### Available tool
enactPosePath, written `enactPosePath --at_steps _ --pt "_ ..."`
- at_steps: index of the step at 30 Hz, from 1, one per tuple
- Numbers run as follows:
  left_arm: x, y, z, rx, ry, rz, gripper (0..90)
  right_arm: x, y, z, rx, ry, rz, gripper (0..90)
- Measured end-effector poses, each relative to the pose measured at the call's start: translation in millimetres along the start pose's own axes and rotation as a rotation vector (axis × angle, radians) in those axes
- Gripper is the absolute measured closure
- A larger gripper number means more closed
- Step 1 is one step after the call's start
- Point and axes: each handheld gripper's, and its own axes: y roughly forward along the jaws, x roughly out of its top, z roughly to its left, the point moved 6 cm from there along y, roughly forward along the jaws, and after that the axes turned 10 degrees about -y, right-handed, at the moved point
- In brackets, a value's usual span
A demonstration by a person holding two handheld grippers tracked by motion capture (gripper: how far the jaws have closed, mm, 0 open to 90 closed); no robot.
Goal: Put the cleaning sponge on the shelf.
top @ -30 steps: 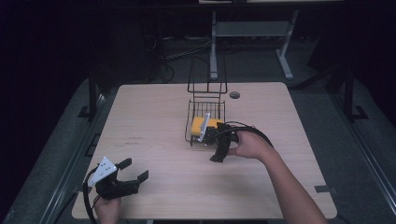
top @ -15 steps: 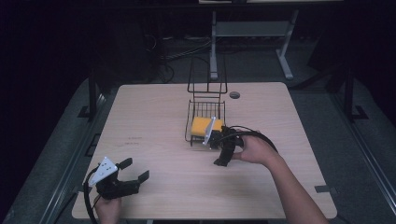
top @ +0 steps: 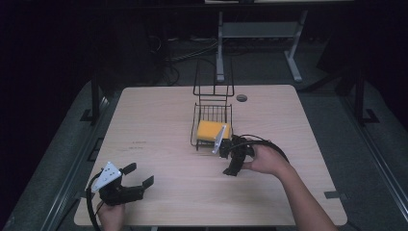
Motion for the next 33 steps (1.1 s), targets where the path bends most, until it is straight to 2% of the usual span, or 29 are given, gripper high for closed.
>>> enactPosePath --at_steps 3,11,33 --pt "-0.1 0.2 -0.5 0.0 0.002 0.003 12.9 -2.0 -0.4 1.6 -0.003 0.001 -0.005 15.5" --pt "-0.8 0.8 -1.5 -0.001 0.008 0.01 12.9 -11.2 0.3 7.2 -0.003 0.042 -0.01 15.6" --pt "-1.8 2.4 -3.1 0.001 0.02 0.019 12.9 -34.4 1.6 24.6 -0.011 0.076 -0.029 15.7"
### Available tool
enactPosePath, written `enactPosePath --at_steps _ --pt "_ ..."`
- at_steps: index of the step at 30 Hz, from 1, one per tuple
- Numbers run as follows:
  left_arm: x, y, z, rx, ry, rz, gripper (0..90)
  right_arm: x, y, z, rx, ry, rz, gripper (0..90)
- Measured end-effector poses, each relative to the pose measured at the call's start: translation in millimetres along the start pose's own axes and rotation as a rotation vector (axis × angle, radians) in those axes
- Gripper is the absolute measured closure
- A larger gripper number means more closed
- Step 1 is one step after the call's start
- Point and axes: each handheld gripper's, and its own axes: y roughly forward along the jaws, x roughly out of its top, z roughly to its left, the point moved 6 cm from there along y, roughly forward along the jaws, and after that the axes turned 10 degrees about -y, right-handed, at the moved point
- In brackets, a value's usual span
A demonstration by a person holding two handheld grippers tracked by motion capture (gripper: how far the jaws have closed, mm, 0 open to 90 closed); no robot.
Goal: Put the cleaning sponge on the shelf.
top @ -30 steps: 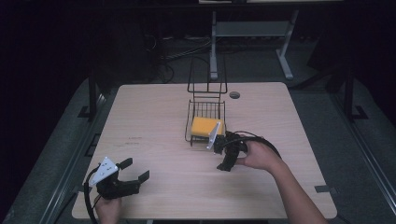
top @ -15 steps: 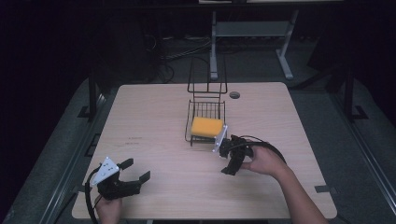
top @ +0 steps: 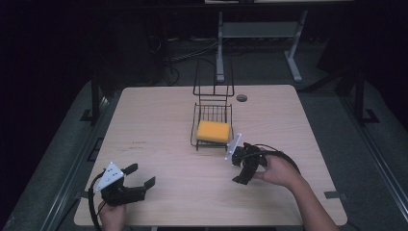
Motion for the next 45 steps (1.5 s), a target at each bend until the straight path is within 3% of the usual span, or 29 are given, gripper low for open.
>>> enactPosePath --at_steps 23,45 --pt "-1.0 1.6 -2.1 0.001 0.004 0.006 12.9 -22.2 -6.8 13.7 -0.011 0.024 0.003 15.7" --pt "-1.8 2.9 -3.2 0.002 0.01 0.011 12.9 -47.5 -12.2 29.7 -0.028 0.081 -0.027 15.7"
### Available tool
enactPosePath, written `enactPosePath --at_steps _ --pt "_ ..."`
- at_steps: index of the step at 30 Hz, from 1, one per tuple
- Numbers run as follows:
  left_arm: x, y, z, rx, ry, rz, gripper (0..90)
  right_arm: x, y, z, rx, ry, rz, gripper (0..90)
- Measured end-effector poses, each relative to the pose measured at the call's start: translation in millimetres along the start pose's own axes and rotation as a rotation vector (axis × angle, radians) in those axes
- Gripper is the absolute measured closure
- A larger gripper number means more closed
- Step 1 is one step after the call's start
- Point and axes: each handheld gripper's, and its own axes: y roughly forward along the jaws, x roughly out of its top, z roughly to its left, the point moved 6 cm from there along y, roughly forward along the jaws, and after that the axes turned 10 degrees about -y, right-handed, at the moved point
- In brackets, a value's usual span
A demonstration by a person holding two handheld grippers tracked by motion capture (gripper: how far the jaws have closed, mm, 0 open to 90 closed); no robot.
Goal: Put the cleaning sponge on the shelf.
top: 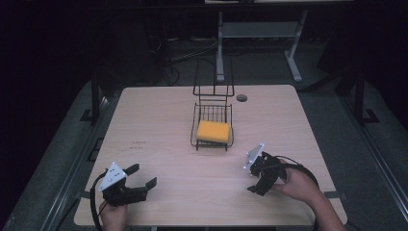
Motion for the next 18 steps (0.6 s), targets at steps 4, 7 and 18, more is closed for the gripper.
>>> enactPosePath --at_steps 4,7,18 --pt "-0.1 0.3 -0.4 0.0 0.001 0.002 12.9 -3.2 -1.2 3.2 0.001 0.004 0.014 15.7" --pt "-0.1 0.2 0.0 0.002 0.002 0.002 13.0 -5.3 -2.7 4.8 -0.005 0.006 0.018 15.7" --pt "-0.2 -0.1 0.4 0.004 0.002 0.002 13.0 -17.9 -5.4 13.1 -0.014 0.032 0.006 15.7"
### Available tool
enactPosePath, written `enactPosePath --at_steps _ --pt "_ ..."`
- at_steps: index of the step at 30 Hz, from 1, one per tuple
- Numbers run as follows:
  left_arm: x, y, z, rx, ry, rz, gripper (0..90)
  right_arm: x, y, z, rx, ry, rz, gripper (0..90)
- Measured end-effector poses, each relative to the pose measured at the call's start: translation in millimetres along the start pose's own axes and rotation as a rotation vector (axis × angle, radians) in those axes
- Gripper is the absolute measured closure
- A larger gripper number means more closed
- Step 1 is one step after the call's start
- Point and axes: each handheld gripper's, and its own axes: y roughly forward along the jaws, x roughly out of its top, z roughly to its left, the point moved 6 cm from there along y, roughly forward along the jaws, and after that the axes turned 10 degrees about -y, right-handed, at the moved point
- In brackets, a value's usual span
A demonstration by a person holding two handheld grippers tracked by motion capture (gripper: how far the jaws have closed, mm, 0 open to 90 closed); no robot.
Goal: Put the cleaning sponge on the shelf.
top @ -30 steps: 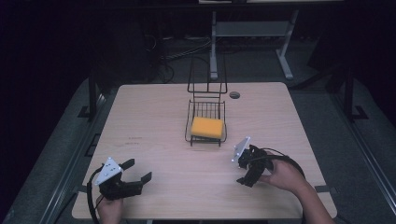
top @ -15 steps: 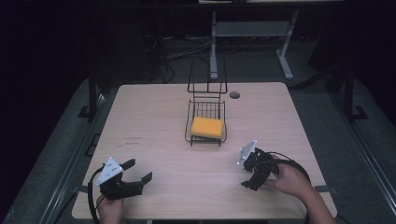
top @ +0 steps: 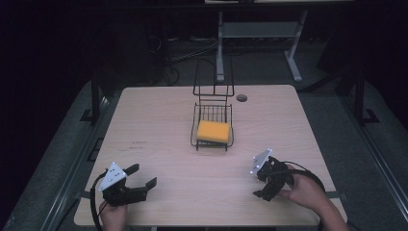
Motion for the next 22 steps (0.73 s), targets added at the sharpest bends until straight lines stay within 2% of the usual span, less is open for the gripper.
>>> enactPosePath --at_steps 22 --pt "-0.4 -0.1 1.4 0.005 0.002 0.003 13.0 -15.3 -4.3 18.0 -0.033 0.022 -0.032 15.7"
